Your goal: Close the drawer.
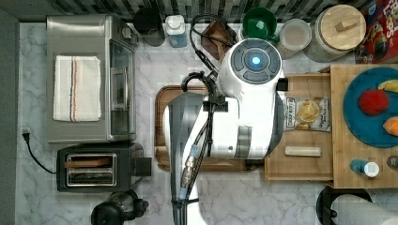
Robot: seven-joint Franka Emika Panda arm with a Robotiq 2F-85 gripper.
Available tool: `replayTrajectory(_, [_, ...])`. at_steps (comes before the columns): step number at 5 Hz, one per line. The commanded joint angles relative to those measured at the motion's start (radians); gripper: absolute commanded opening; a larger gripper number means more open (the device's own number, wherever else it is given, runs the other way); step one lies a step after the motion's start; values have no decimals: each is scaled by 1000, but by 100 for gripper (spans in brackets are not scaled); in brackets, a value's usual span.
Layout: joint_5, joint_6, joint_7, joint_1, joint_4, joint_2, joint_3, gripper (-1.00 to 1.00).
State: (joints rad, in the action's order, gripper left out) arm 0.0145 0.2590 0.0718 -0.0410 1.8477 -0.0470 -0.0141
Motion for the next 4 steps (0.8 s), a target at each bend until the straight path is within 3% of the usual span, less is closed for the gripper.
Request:
replayTrajectory(1, [0, 2, 13, -2, 0, -1, 2, -100])
replayTrajectory(2, [0, 2, 13, -2, 0, -1, 2, -100])
replayTrajectory(3, [14, 77, 118, -1, 74, 26, 7, 100])
replayTrajectory(4, [-1, 159, 242, 19, 167, 64, 43, 100])
